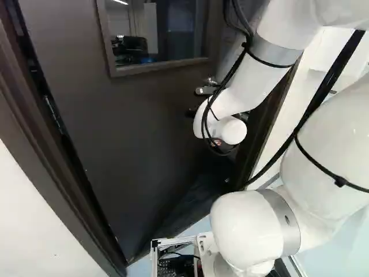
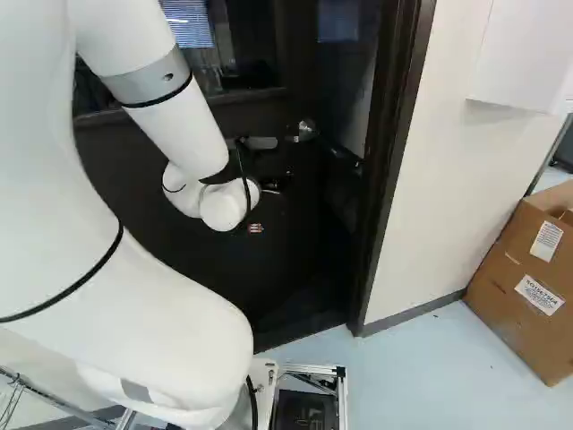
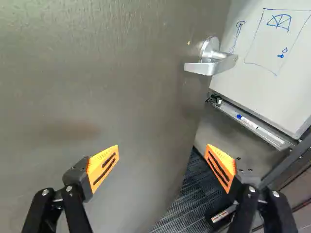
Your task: Open the door and move inside
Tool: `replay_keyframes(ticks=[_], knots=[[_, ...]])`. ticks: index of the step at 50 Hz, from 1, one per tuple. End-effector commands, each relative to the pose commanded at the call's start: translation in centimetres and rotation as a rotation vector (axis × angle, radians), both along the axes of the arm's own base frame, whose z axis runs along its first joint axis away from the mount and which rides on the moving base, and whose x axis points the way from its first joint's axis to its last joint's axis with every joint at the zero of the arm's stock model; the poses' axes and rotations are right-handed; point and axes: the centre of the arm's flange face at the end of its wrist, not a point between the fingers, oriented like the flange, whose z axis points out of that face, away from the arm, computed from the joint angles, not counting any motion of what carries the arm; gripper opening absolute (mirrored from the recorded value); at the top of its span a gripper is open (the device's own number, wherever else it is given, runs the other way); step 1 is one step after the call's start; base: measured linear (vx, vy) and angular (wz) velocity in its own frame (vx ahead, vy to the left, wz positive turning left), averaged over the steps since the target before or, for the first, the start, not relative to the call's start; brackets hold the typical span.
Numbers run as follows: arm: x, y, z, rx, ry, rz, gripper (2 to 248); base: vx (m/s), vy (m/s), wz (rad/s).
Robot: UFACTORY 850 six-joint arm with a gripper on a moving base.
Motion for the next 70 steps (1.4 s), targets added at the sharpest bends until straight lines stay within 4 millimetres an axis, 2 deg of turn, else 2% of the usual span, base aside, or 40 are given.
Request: replay_keyframes(ticks=[34,70], knots=[[2.3,1.7,0.1,-0.010,0.003,0.064,247,0.000,0.000,0.000],[4.5,5.8,0.2,-0.033,0.001,0.203,247,0.000,0.000,0.000]])
